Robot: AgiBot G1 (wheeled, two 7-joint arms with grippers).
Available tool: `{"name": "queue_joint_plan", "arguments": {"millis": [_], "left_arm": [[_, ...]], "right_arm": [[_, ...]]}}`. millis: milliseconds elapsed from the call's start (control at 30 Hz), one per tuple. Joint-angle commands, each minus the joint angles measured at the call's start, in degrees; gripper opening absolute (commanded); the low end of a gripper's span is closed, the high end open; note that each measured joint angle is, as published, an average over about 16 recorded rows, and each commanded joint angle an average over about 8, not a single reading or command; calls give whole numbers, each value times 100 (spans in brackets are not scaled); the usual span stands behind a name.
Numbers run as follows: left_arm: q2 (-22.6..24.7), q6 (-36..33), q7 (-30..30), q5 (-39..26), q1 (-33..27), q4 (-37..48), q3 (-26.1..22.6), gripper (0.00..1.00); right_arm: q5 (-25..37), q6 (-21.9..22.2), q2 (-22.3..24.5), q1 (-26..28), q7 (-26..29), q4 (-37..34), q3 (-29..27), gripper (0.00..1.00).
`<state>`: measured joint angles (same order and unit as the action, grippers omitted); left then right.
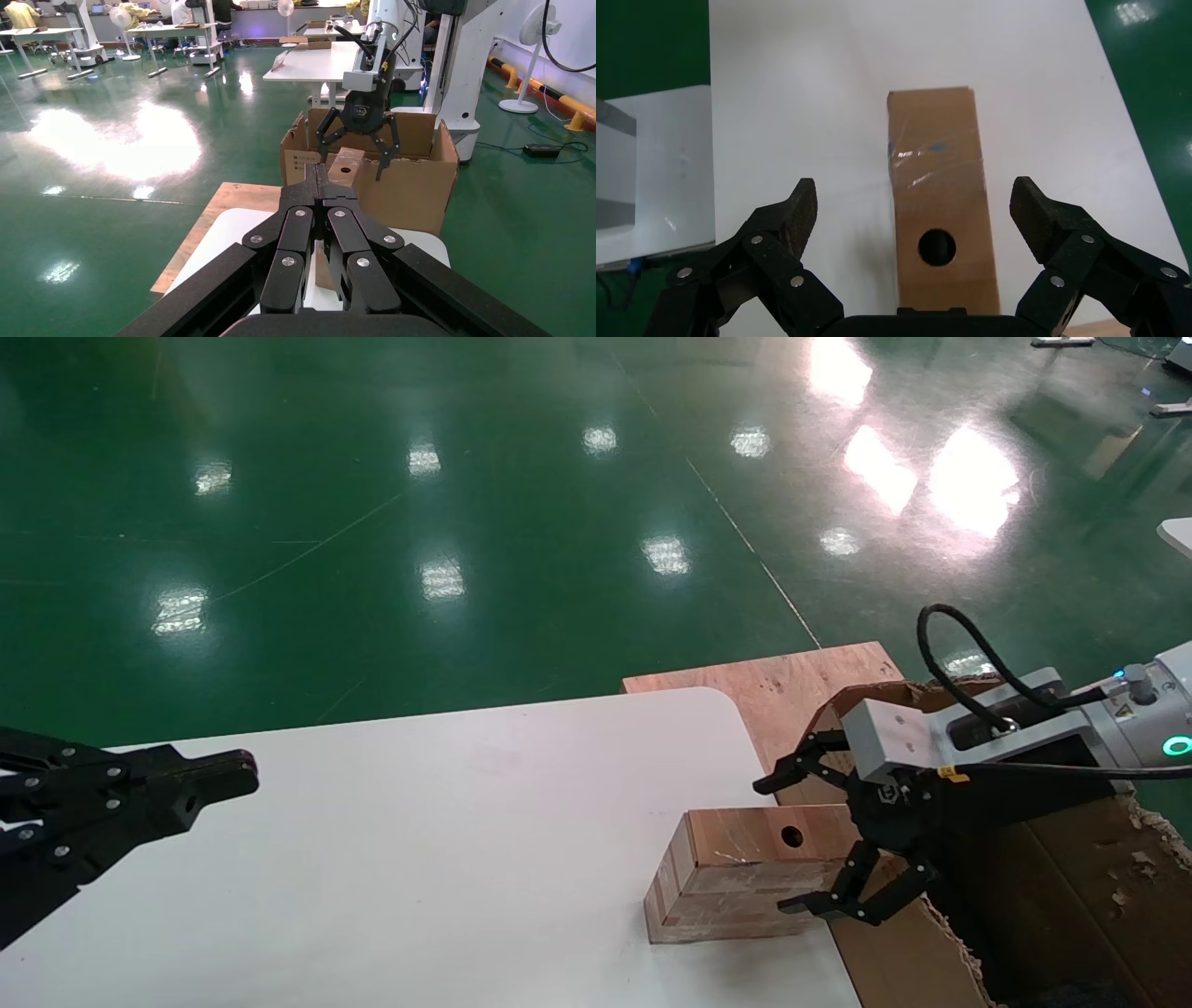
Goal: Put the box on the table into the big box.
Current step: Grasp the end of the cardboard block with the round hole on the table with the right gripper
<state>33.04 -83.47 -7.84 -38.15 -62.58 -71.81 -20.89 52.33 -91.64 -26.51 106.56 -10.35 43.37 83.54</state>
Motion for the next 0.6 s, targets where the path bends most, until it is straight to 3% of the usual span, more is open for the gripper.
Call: {"name": "queue_joint_plan", "arguments": {"millis": [33,600], "left_arm": [[0,0,0,0,0,0,0,0],[0,0,0,0,0,0,-1,0]], "right_arm": [[-34,1,-8,73,-49,-37,169,100],[-312,14,-285,510,-523,-610,1419,100]]}}
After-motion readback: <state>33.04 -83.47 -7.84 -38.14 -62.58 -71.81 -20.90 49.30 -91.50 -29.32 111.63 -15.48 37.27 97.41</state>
